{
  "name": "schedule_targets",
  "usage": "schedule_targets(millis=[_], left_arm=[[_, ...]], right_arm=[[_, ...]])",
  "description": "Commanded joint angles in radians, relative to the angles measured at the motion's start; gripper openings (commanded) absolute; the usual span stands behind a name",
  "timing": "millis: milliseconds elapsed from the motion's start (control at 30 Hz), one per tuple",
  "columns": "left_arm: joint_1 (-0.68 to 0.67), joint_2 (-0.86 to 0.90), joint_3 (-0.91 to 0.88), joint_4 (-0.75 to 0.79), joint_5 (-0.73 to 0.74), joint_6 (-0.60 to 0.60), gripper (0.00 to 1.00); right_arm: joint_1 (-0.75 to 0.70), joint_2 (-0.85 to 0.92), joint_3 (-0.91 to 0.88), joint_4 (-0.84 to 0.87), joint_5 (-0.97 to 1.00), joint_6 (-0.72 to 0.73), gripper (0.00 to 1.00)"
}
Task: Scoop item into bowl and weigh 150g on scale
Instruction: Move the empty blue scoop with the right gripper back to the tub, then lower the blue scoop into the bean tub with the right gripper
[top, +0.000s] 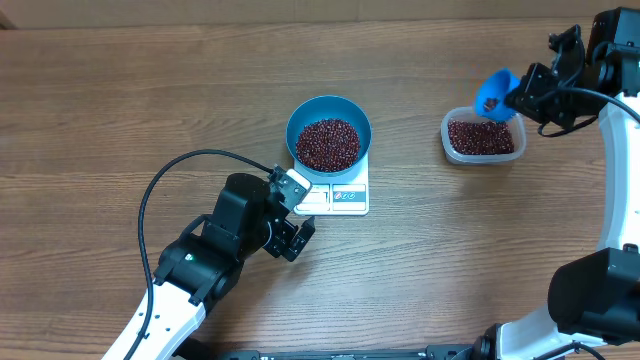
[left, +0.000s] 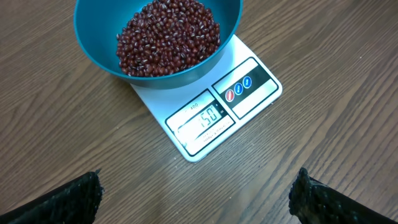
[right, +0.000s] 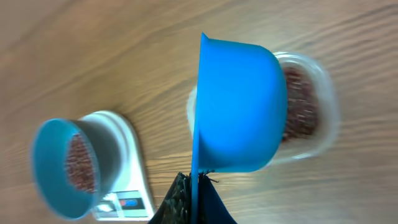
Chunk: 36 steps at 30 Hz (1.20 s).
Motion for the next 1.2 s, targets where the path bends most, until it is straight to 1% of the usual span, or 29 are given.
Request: schedule_targets(millis=[0, 267, 300, 333, 433, 567, 733, 1000, 1167], left_arm=[[-0.007, 0.006, -0.006, 0.0, -0.003, -0.01, 1.0], [-0.007, 0.006, -0.006, 0.0, -0.003, -0.01, 1.0], [-0.007, 0.006, -0.006, 0.0, -0.003, -0.01, 1.0], [-0.007, 0.006, -0.006, 0.0, -0.003, -0.01, 1.0], [-0.007, 0.006, -0.006, 0.0, -0.003, -0.01, 1.0], [-0.007, 0.006, -0.006, 0.0, -0.003, -0.01, 0.99], [-0.007, 0.006, -0.006, 0.0, -0.003, -0.01, 0.99], [-0.007, 0.006, -0.006, 0.001, -0.003, -0.01, 1.0], [-0.007, 0.006, -0.006, 0.0, -0.003, -0.01, 1.0]], right_arm=[[-0.002, -0.021, 0.025, -0.01, 0.156, -0.001, 0.04], [0.041, -0.021, 0.025, -0.039, 0.306, 0.005, 0.04], [0.051, -0.021, 0.025, -0.04, 0.326, 0.024, 0.04], [0.077, -0.021, 0.025, -0.045, 0.387, 0.066, 0.04], [0.134, -0.021, 0.025, -0.055, 0.497, 0.117, 0.04], [0.201, -0.021, 0.025, -0.062, 0.568, 0.147, 0.04], [0.266, -0.019, 0.024, -0.106, 0.712, 0.243, 0.04], [0.286, -0.015, 0.024, -0.129, 0.762, 0.315, 0.04], [0.287, -0.015, 0.024, -0.129, 0.764, 0.326, 0.04]])
